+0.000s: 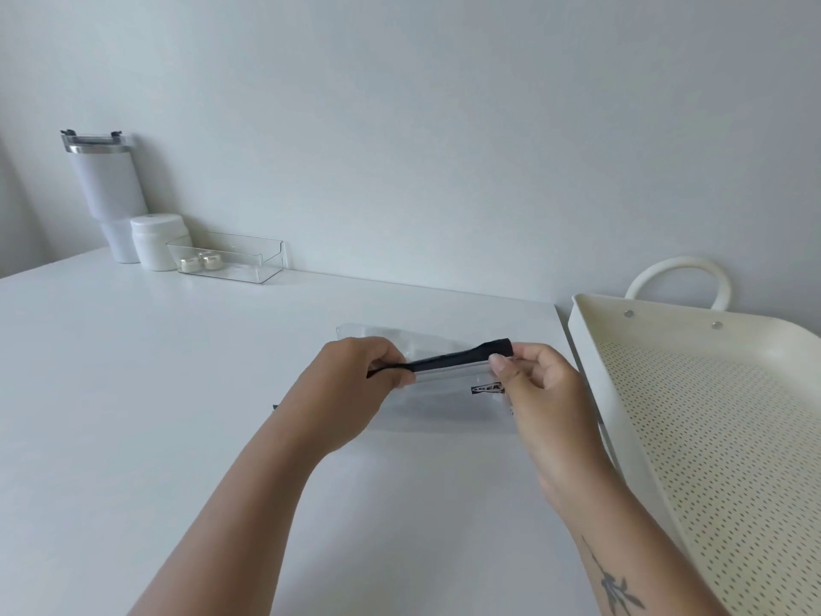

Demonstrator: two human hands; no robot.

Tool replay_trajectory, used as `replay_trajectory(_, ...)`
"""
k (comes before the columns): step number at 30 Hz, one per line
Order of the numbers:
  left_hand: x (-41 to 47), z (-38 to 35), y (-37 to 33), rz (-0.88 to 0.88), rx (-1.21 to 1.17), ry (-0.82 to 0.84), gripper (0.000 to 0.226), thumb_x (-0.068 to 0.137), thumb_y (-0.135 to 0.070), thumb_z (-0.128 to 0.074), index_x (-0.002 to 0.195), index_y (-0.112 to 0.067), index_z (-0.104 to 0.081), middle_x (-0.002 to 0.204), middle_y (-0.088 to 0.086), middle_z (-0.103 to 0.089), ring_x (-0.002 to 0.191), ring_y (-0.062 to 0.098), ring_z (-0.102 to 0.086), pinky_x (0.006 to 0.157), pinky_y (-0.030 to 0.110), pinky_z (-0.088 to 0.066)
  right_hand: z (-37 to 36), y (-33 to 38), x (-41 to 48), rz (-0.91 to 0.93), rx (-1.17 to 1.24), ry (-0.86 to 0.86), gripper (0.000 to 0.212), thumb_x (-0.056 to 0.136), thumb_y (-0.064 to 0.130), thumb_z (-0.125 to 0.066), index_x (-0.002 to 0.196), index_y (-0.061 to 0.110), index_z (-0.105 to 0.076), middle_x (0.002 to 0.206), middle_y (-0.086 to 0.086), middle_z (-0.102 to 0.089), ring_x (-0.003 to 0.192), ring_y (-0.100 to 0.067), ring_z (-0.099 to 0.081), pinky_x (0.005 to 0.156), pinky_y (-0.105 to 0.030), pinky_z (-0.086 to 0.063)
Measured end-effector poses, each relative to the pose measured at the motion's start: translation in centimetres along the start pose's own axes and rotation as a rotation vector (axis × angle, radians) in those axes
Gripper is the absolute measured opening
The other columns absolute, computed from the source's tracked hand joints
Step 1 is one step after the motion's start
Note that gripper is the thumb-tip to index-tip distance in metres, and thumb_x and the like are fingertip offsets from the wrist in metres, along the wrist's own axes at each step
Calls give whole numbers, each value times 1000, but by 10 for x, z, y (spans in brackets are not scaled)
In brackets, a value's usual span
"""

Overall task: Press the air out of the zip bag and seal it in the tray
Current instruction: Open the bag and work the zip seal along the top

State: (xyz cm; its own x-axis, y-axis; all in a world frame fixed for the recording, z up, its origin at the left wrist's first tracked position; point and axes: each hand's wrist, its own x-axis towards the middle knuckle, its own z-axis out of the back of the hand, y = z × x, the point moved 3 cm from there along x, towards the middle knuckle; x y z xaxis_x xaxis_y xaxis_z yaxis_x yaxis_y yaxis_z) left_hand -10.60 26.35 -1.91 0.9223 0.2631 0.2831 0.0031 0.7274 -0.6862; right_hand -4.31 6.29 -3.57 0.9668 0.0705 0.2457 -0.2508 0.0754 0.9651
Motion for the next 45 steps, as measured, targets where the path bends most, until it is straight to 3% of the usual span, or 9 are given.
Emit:
replay_trajectory(4, -1, -1, 0, -17, -70, 25, 11, 87, -37, -69, 76, -34, -68, 77, -25, -68, 47, 0, -51, 41, 9, -36, 1, -6, 1, -65, 114, 12, 5, 87, 23, -70, 92, 24, -70, 79, 6, -76, 71, -1, -65, 73, -24, -49)
replay_trajectory(8, 3, 1, 1, -35, -112, -64, 18, 87, -35, -69, 70, -28, -67, 66, -3, -67, 40, 6, -37, 38, 13, -31, 0, -11, -1, -105, 91, 64, 9, 84, 34, -71, 88, 25, -71, 81, 6, -77, 80, -9, -71, 74, -22, -48)
replay_trajectory(17, 1, 5, 7, -16, -93, 38, 8, 85, -38, -71, 77, -37, -72, 70, -11, -68, 46, 1, -48, 40, 9, -36, 3, -13, 1, -29, -7, 46, 13, 90, 22, -66, 79, 17, -70, 73, 5, -75, 63, 1, -64, 59, -6, -43)
replay_trajectory(21, 1, -3, 4, -31, -25, 47, 14, 92, -32, -62, 79, -33, -67, 72, -7, -68, 46, 4, -45, 42, 11, -36, 0, -5, -3, 54, -183, 23, 23, 88, 29, -67, 108, 36, -59, 100, 16, -65, 90, -7, -59, 72, -17, -41)
replay_trajectory(25, 0, -8, -2, -73, 6, 50, 13, 93, -30, -62, 80, -32, -66, 77, -9, -68, 62, 8, -55, 51, 15, -39, -9, 30, -5, 538, -706, -43, 41, 83, 29, -73, 122, 33, -60, 125, 12, -56, 121, -16, -44, 106, -41, -32)
replay_trajectory(30, 0, -6, -4, -112, -10, 41, 7, 88, -32, -68, 81, -33, -70, 84, -26, -64, 63, 0, -55, 48, 14, -38, -29, 33, 1, 533, -988, 195, 4, 90, 32, -63, 87, 32, -65, 85, 13, -64, 108, -15, -45, 111, -39, 4)
replay_trajectory(34, 0, 1, 4, -65, 4, 63, 4, 81, -39, -74, 82, -35, -72, 83, -40, -59, 64, -4, -55, 50, 15, -36, -29, 28, 6, 550, -1043, 201, 12, 93, 25, -58, 82, 29, -61, 80, 12, -62, 99, -14, -47, 105, -34, -1)
replay_trajectory(38, -1, 1, 1, -79, 56, 37, 10, 87, -32, -69, 77, -31, -70, 79, -15, -63, 69, 4, -56, 60, 28, -46, -29, 28, 6, 557, -1083, 183, 13, 93, 23, -57, 82, 28, -61, 82, 12, -62, 98, -13, -48, 104, -33, -2)
replay_trajectory(45, 0, -3, -5, -115, 82, -7, 11, 89, -31, -68, 79, -25, -68, 76, -12, -61, 72, 8, -54, 65, 31, -45, -44, 36, 5, 580, -1131, 243, 8, 93, 29, -57, 96, 34, -62, 91, 12, -64, 100, -16, -50, 106, -39, 3)
